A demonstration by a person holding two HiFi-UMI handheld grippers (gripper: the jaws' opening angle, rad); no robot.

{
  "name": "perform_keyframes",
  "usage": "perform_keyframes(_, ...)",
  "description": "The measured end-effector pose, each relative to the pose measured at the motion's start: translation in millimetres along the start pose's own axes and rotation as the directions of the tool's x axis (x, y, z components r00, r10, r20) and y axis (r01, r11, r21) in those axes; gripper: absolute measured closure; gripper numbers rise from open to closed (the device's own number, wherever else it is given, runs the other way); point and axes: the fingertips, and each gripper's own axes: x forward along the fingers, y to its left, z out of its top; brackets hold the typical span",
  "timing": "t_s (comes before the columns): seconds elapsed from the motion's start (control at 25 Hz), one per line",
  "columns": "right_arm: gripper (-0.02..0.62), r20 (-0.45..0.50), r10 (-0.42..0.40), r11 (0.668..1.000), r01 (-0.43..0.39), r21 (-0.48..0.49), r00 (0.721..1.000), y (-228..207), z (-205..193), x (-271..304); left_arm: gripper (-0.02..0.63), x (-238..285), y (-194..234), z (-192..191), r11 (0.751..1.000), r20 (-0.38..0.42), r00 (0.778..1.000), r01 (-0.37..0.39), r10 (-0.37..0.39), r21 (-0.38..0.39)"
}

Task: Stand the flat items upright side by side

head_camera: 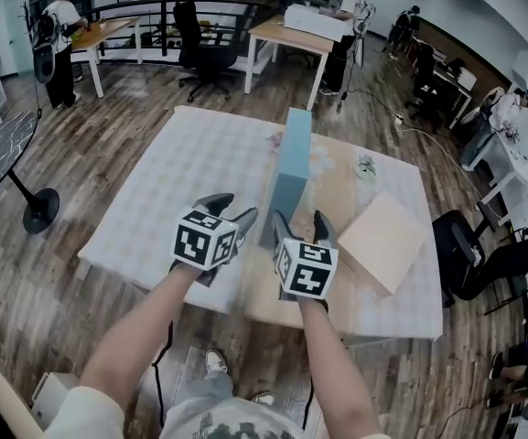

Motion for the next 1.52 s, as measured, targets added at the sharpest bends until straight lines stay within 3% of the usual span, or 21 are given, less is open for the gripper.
perform_keyframes(0.24, 0.232, 0.000, 0.027, 0.999, -0.027, 0.023, 1.000, -40.9, -5.6, -49.3, 0.362, -1.4, -56.6, -1.8, 1.000, -0.003, 1.000, -0.001, 0.001, 0.018)
perform_keyframes(0.56, 0.232, 0.008, -0.003, 0.997, 0.002, 0.072, 1.000, -114.4, -12.6, -112.0, 0.362, 22.2, -150.3, 5.5, 0.993, -0.014, 0.997, 0.079, -0.079, 0.091)
perform_keyframes(1.04, 0.232, -0.009, -0.098, 0.982, 0.098, 0.163, 0.995, -239.2, -30.5, -190.9, 0.361, 88.6, -286.9, 27.0, 0.946, -0.064, 0.967, 0.254, -0.246, 0.202)
perform_keyframes(1.32, 0.233, -0.051, -0.131, 0.962, 0.139, 0.236, 0.990, -300.5, -41.4, -186.7, 0.362, 147.6, -312.6, 35.9, 0.915, -0.141, 0.937, 0.344, -0.320, 0.210)
perform_keyframes(1.52, 0.233, -0.110, -0.139, 0.951, 0.164, 0.263, 0.984, -343.1, -60.9, -151.4, 0.362, 211.5, -300.4, 31.3, 0.912, -0.189, 0.921, 0.372, -0.340, 0.174)
